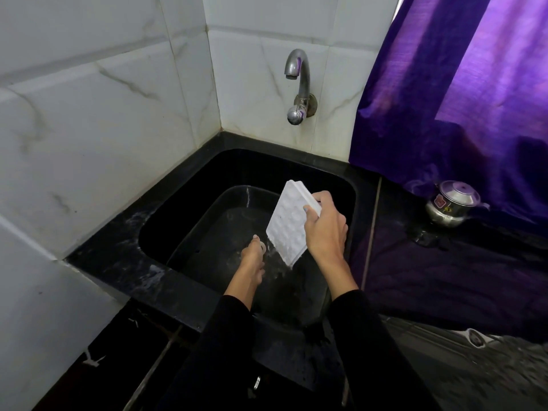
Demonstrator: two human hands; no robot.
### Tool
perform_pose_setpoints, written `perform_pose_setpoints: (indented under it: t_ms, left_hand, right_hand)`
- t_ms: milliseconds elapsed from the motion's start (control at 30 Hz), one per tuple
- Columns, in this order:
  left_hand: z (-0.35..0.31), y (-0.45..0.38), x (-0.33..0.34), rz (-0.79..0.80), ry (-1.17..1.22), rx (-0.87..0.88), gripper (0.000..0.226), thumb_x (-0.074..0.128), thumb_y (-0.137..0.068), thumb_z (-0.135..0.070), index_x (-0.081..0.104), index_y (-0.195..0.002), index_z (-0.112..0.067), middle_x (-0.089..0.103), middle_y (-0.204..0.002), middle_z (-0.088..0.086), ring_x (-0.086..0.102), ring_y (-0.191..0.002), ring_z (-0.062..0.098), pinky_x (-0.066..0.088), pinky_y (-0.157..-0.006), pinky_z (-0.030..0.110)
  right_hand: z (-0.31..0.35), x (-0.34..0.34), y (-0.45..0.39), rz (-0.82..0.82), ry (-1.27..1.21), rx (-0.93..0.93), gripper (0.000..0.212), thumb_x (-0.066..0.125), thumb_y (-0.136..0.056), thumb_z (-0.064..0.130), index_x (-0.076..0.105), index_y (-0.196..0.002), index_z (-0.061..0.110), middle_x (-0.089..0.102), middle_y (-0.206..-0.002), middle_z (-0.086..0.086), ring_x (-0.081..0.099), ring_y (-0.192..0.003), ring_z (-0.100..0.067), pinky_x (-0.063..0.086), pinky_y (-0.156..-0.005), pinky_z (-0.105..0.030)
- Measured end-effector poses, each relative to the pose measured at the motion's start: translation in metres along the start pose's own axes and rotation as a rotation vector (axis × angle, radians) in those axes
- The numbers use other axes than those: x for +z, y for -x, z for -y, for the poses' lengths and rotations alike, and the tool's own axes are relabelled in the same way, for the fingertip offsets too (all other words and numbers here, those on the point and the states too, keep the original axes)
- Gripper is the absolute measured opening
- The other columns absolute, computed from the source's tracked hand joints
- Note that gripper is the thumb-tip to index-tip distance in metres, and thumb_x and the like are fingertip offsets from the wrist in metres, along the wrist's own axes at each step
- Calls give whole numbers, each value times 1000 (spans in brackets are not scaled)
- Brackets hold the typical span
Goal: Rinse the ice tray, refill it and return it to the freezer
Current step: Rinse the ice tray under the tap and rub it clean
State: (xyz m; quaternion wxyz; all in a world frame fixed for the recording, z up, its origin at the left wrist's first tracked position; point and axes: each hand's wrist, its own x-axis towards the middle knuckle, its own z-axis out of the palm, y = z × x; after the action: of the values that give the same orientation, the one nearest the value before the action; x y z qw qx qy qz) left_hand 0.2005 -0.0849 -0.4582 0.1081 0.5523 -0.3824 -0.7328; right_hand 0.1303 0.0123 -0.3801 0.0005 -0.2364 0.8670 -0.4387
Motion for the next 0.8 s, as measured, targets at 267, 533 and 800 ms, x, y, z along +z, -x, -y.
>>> perform_pose_setpoints:
  t_ms: [267, 533, 800]
  left_hand:
    - [-7, 21, 10, 59, 55, -10, 55, 31, -102, -40, 22, -148, -11, 37, -146, 21, 37, -134, 35, 36, -102, 41]
    - [-11, 20, 9, 54, 77, -3, 59, 32, -101, -44, 22, -149, -12, 31, -151, 17, 28, -139, 33, 27, -110, 44]
    - [-12, 10, 6, 109, 85, -13, 54, 28, -102, -42, 37, -141, -6, 47, -139, 19, 46, -126, 34, 41, -91, 40]
  right_hand:
    - [8, 7, 5, -20, 110, -205, 16, 50, -94, 10, 51, -110, 10, 58, -99, -7, 57, -86, -20, 46, -65, -31]
    - [7, 16, 10, -84, 216, -318, 17, 53, -93, 9, 49, -109, 7, 59, -106, -11, 59, -90, -21, 50, -68, -29]
    - [3, 24, 13, -69, 217, -249, 14, 46, -98, 16, 48, -110, 8, 59, -97, -8, 58, -83, -20, 51, -68, -35]
